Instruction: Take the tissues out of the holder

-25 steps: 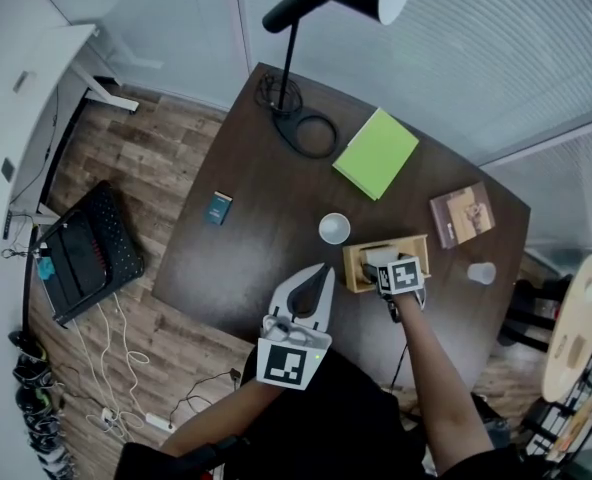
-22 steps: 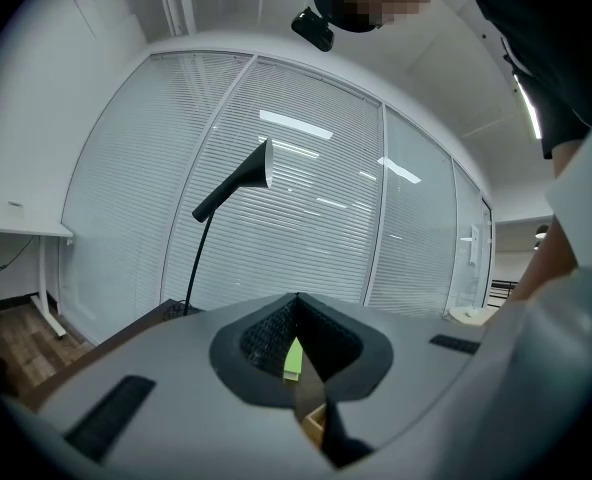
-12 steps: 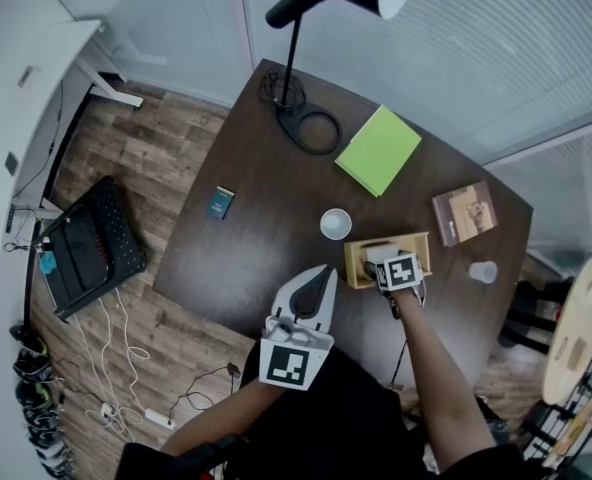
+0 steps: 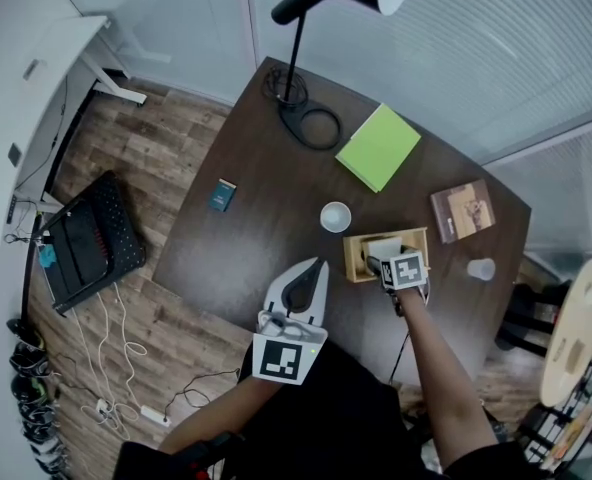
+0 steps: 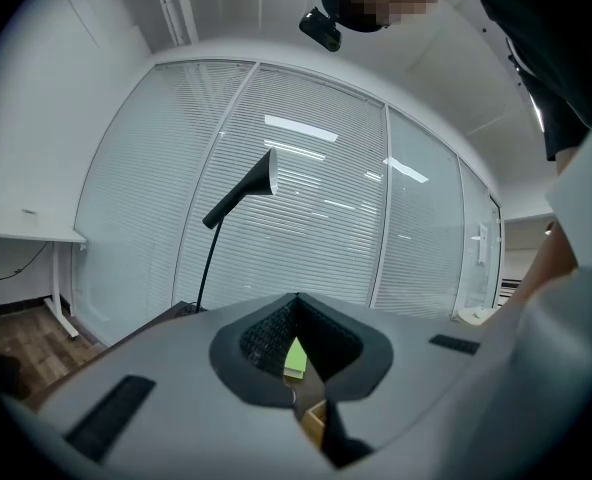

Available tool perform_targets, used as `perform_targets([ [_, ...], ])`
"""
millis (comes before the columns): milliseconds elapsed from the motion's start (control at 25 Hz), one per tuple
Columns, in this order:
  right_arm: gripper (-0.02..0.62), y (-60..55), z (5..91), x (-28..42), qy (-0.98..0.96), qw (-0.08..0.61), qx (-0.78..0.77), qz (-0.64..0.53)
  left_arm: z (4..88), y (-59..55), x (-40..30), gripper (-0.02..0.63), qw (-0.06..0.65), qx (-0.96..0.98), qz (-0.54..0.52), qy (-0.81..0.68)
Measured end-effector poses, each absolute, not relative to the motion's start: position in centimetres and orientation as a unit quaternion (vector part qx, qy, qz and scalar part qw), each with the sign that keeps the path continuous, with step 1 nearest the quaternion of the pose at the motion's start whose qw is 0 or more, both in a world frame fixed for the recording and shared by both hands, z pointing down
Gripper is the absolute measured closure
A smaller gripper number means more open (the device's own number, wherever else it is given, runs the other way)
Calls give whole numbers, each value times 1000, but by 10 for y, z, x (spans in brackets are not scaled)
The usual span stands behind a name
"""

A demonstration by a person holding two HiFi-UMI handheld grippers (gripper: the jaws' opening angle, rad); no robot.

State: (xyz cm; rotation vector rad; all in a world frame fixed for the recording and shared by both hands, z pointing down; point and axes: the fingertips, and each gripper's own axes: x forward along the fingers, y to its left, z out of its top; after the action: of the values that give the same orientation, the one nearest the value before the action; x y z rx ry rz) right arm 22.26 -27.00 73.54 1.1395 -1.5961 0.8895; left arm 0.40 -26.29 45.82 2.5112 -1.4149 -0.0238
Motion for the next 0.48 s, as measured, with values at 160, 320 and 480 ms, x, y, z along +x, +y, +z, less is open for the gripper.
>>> perform_targets([
  [160, 173, -272, 709, 220, -668, 446, 481, 350, 452, -258, 3, 609, 126, 864, -15, -488],
  [320, 175, -271, 683, 215, -685, 405, 494, 350, 446, -251, 7, 609, 120, 867, -21, -483],
  [480, 175, -269, 655, 209, -701, 365, 508, 342, 442, -240, 11, 609, 117, 872, -26, -475],
])
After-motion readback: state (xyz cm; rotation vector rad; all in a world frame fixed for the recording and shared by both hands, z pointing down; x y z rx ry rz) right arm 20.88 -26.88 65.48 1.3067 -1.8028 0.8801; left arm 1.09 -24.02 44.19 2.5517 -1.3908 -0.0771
